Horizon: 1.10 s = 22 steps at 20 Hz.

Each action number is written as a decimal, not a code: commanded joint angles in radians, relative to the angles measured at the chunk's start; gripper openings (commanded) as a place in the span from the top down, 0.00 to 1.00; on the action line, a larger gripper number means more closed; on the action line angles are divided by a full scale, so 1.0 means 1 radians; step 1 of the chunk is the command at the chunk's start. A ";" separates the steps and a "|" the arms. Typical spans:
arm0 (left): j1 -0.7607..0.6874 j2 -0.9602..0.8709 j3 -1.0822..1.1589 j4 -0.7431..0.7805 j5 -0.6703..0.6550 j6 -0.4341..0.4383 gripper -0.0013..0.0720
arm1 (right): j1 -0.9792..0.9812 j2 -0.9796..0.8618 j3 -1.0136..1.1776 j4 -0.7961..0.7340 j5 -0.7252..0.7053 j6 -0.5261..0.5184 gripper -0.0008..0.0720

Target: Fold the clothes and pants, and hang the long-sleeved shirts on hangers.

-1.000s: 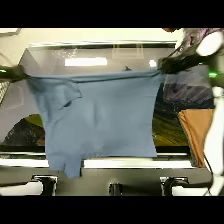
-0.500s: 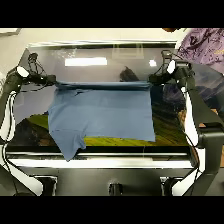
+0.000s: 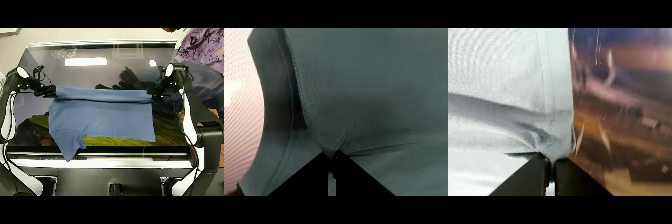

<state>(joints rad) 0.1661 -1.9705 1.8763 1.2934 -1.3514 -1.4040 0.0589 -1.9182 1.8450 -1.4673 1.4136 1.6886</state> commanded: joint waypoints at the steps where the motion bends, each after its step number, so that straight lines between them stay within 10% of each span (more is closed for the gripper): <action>1: 0.000 -0.002 0.001 0.054 -0.116 -0.067 0.96 | 0.001 -0.001 -0.045 0.042 0.054 0.011 0.95; 10: 0.000 -0.013 0.001 0.076 -0.126 -0.078 0.94 | 0.001 -0.032 -0.092 0.073 0.079 0.022 0.90; 13: 0.008 -0.005 0.002 0.076 -0.123 -0.119 0.30 | 0.001 -0.027 -0.091 0.102 0.087 0.016 0.47; 14: 0.017 0.007 0.002 0.072 -0.126 -0.132 0.23 | 0.001 -0.017 -0.091 0.106 0.099 0.006 0.35; 22: 0.355 0.405 -0.468 -0.177 -0.127 -0.101 0.24 | -0.193 0.367 -0.416 0.148 0.101 -0.183 0.31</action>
<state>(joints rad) 0.3885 -1.7340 1.6627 1.2453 -1.5101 -1.5276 -0.0452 -1.7084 1.6199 -1.3808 1.5539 1.5723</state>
